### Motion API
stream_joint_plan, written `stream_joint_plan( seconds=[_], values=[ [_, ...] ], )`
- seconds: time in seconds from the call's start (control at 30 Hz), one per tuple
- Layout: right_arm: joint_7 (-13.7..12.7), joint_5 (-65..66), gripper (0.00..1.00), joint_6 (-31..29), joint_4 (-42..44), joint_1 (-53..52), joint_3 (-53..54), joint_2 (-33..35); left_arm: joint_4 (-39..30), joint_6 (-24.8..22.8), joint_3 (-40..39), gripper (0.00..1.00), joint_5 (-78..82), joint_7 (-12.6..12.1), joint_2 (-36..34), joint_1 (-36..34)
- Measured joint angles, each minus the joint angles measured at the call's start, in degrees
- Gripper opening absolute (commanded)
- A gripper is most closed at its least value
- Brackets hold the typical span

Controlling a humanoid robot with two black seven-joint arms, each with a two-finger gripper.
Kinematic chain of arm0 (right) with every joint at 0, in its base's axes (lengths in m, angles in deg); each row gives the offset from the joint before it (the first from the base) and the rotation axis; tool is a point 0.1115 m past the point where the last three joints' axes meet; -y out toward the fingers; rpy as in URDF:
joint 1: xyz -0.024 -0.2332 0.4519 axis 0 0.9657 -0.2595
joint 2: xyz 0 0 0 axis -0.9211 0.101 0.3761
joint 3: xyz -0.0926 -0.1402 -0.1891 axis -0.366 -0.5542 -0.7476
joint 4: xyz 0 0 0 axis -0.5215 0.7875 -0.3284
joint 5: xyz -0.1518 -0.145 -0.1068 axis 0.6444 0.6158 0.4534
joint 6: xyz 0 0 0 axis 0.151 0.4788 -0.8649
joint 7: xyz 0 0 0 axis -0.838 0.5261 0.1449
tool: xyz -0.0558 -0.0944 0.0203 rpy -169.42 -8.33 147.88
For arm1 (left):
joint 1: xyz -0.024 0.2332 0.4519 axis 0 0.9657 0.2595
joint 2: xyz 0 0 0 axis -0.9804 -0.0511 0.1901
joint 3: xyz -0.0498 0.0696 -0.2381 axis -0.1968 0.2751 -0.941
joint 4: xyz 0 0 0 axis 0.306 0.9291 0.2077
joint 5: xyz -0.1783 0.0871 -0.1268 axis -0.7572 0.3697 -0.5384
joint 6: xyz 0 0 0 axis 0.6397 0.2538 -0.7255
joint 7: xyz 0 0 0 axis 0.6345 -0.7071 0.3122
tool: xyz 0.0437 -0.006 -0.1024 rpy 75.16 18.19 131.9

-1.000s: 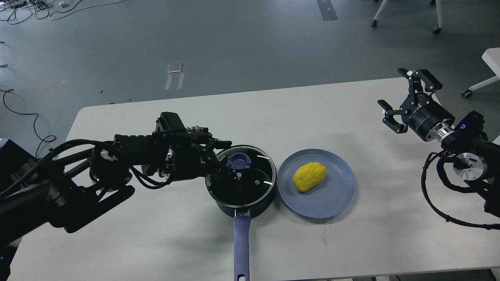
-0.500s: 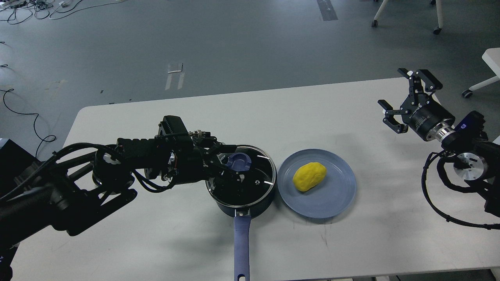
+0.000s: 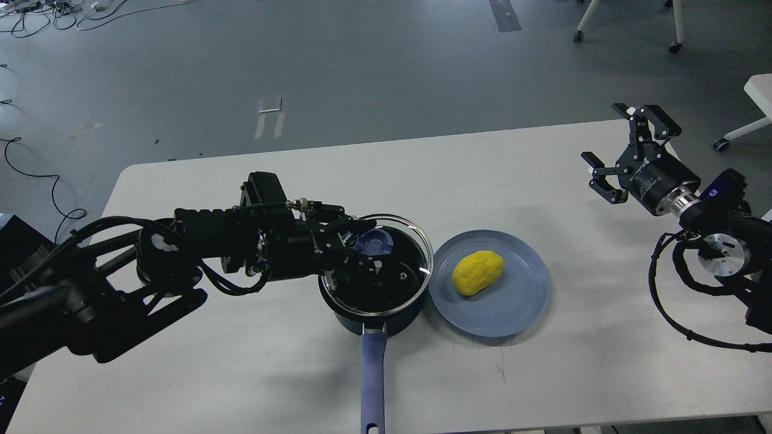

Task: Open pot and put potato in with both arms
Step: 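Grasp the knob and lift the lid off the saucepan with left gripper, then set the glass lid on the table and withdraw the left gripper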

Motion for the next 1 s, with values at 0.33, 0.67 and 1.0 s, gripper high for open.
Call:
stream_joint_plan(
  seconds=[0.33,0.67,1.0],
  values=[
    [0.00,0.00,1.00,0.00,-0.02,-0.17,0.00,0.08,1.16,3.25,0.81,0.48,-1.37,0.17,-16.07,0.67],
    [0.00,0.08,1.00,0.00,0.00,-0.17,0.00,0.10,11.17,11.06,1.44,0.52,-6.88,0.16,-19.65,10.63],
    [0.00,0.08,1.00,0.00,0.00,-0.16,0.00,0.26,17.00,13.29,1.44,0.60,-11.49,0.17,-18.83,18.08]
  ],
)
